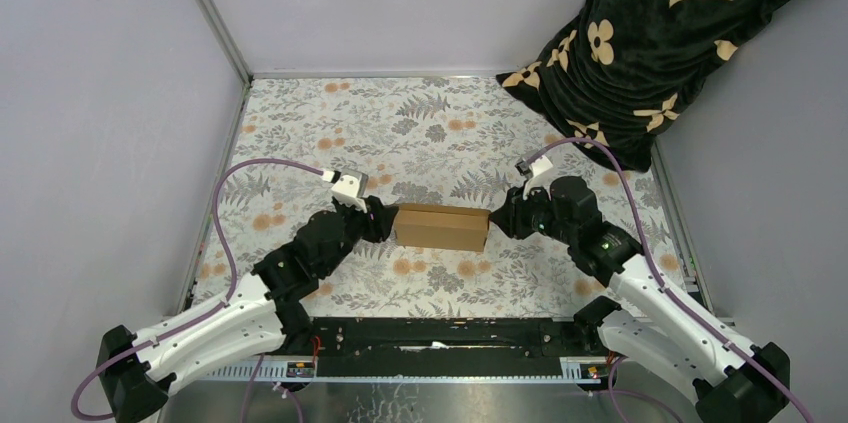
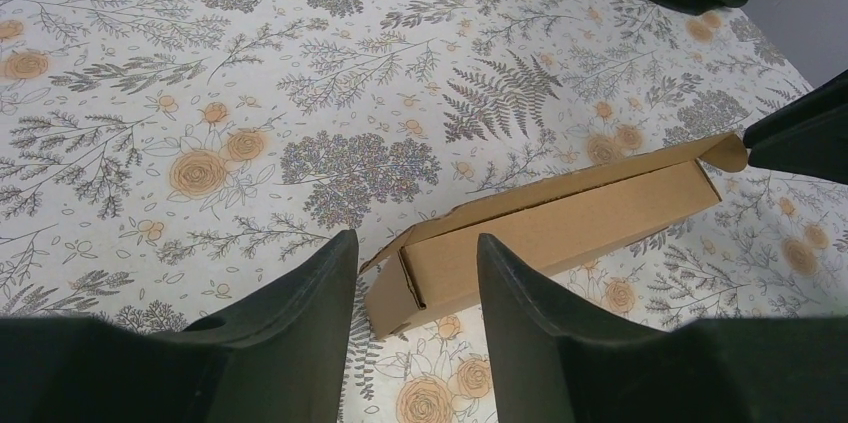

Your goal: Fold the paper box

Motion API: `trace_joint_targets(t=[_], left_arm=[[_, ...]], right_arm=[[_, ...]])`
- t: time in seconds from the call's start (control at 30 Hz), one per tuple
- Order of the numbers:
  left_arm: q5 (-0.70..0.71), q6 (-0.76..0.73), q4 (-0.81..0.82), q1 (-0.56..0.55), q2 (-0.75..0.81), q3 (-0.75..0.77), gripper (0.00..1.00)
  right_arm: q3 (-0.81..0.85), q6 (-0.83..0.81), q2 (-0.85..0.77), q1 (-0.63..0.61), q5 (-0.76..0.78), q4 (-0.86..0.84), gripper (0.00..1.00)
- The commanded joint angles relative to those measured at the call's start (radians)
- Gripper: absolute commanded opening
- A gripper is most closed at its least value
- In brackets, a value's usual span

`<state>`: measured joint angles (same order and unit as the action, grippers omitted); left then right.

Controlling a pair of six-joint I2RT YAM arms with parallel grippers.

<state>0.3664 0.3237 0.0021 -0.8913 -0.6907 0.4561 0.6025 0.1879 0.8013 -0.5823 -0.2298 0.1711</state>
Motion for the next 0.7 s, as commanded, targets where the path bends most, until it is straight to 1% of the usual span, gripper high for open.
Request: trace_joint_targets(t=[0.0,0.33,0.67], left_arm=[[0.032,0.006,0.015,-0.008,0.009,-0.01,0.53],[0.038,0.007,0.014,-0.008,-0.001,-0.011,0.52],[0.053,0.009,0.012,-0.008,-0.019,-0.011,0.47]], right_arm=[[0.005,-0.001,0.008,-0.012,-0.015,-0.047,0.3],[0.004,-0.007,0.023,-0.013,-0.007,-0.061,0.29],[0.005,-0.01,0.022,-0.012,0.003,-0.066,0.26]])
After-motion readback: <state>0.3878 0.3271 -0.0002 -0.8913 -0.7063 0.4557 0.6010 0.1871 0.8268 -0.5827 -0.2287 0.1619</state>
